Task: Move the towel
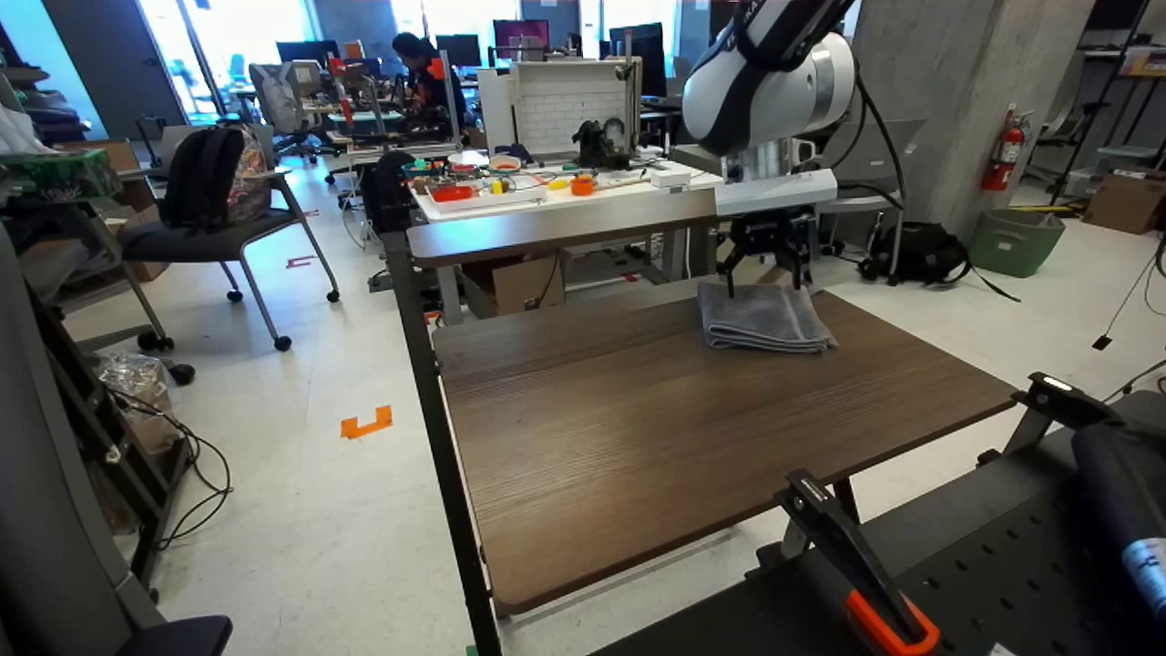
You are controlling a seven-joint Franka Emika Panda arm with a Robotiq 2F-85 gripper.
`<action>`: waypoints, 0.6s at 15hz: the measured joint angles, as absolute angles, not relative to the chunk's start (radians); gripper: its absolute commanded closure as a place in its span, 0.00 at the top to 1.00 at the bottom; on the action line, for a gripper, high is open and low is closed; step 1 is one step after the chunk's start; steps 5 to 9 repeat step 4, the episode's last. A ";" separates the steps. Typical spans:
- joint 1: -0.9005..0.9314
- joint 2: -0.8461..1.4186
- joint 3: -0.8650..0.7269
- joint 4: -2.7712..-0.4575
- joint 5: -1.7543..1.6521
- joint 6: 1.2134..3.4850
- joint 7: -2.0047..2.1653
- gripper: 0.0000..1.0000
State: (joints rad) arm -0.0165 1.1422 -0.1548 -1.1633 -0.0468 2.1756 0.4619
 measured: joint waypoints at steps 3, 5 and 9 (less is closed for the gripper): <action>0.002 1.038 -0.149 -1.287 -0.051 2.227 0.426 1.00; 0.007 1.017 -0.149 -1.316 -0.051 2.230 0.422 1.00; 0.007 1.017 -0.149 -1.316 -0.051 2.230 0.422 1.00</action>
